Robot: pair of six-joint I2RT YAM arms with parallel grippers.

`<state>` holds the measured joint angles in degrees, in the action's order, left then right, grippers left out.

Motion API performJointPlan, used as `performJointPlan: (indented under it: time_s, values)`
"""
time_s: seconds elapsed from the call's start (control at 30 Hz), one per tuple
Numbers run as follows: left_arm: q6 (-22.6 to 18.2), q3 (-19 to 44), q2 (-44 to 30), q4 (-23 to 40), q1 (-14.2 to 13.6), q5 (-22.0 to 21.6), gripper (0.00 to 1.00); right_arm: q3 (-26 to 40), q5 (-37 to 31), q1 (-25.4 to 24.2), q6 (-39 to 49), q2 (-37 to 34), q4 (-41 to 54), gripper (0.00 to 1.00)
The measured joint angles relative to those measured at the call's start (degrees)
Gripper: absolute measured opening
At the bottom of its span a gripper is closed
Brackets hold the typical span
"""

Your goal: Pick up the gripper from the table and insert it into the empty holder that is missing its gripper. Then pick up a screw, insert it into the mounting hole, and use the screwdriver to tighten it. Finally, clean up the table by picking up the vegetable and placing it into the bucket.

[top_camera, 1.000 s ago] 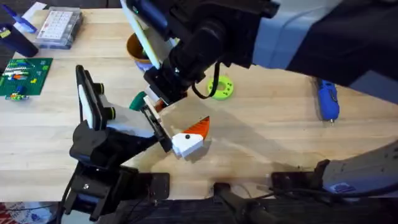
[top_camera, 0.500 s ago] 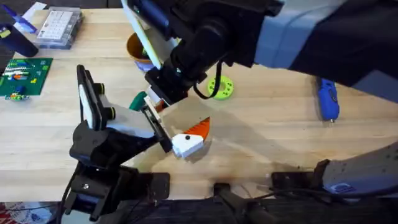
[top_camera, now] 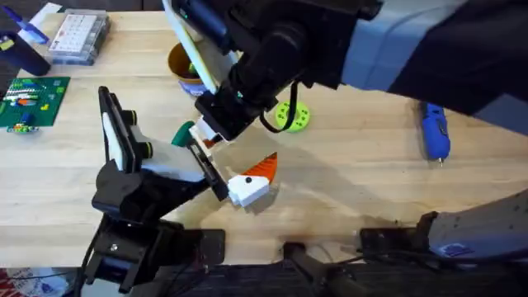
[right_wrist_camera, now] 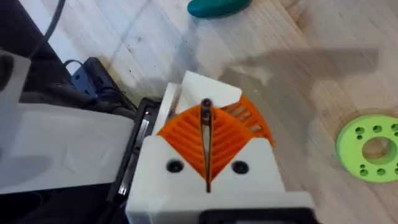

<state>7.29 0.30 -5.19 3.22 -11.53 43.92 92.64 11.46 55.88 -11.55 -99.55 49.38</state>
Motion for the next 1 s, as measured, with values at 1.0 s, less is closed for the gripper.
performJointPlan:
  time_s: [1.0]
  values:
    - [0.0,0.0,0.0,0.0,0.0,0.0,0.988,0.0,0.0,-0.1,0.0,-0.1,-0.1,0.009]
